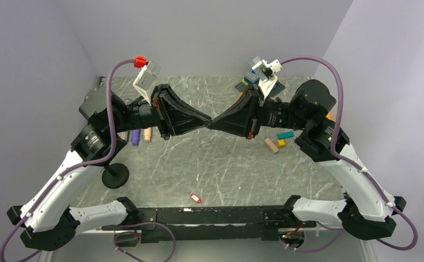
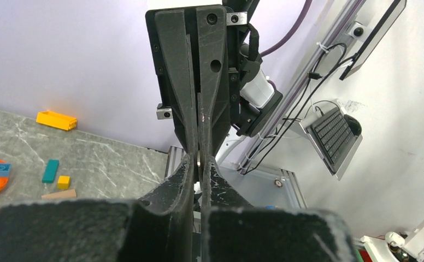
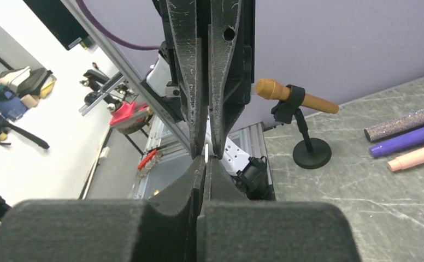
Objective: Remove the keys from the keyring
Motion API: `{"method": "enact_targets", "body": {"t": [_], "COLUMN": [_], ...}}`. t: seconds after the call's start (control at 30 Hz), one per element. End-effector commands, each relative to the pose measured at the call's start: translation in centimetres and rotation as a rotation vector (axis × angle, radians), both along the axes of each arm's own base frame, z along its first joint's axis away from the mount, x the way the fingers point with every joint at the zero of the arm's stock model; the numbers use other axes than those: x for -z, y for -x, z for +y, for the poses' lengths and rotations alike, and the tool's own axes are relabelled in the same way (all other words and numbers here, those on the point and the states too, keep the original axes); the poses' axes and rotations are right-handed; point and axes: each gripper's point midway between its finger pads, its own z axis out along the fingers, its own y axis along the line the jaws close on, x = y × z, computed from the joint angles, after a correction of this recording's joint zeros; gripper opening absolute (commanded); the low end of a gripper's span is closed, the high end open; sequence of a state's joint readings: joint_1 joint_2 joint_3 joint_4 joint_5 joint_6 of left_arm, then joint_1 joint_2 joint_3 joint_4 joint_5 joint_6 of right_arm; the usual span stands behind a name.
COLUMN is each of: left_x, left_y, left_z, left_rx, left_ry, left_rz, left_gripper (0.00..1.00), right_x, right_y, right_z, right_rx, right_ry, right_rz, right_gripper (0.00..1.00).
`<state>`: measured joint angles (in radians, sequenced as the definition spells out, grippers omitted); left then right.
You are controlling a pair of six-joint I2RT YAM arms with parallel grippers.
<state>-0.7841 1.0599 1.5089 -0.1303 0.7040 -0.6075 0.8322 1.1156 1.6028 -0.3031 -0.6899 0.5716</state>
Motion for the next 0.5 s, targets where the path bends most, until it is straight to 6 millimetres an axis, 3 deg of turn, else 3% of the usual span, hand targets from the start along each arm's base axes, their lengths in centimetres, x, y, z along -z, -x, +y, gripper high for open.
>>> {"method": "enact_targets", "body": {"t": [0.0,0.07,0.47], "left_x": [-1.05,-1.14,-1.13], "left_y": [0.13,0.17,0.05], "left_z": [-0.16,-0.22,-0.14], "left_rx": [0.023,0.029,0.019], "left_ry": [0.030,0.031,0.013], "left_rz": [-0.026,-0.022,-0.010], "left_gripper": [0.05,0.00,0.00], "right_x": [-1.34,-1.29,-1.96], "right_y": [1.02,0.97,1.00], "right_z": [-0.08,-0.02,-0.18], "right_rx": [-0.043,-0.043,-0.028], "right_ry": [-0.050,-0.049,-0.078], "right_rz": [-0.047,-0.048,-0.077], "right_gripper": [0.00,0.00,0.00]}}
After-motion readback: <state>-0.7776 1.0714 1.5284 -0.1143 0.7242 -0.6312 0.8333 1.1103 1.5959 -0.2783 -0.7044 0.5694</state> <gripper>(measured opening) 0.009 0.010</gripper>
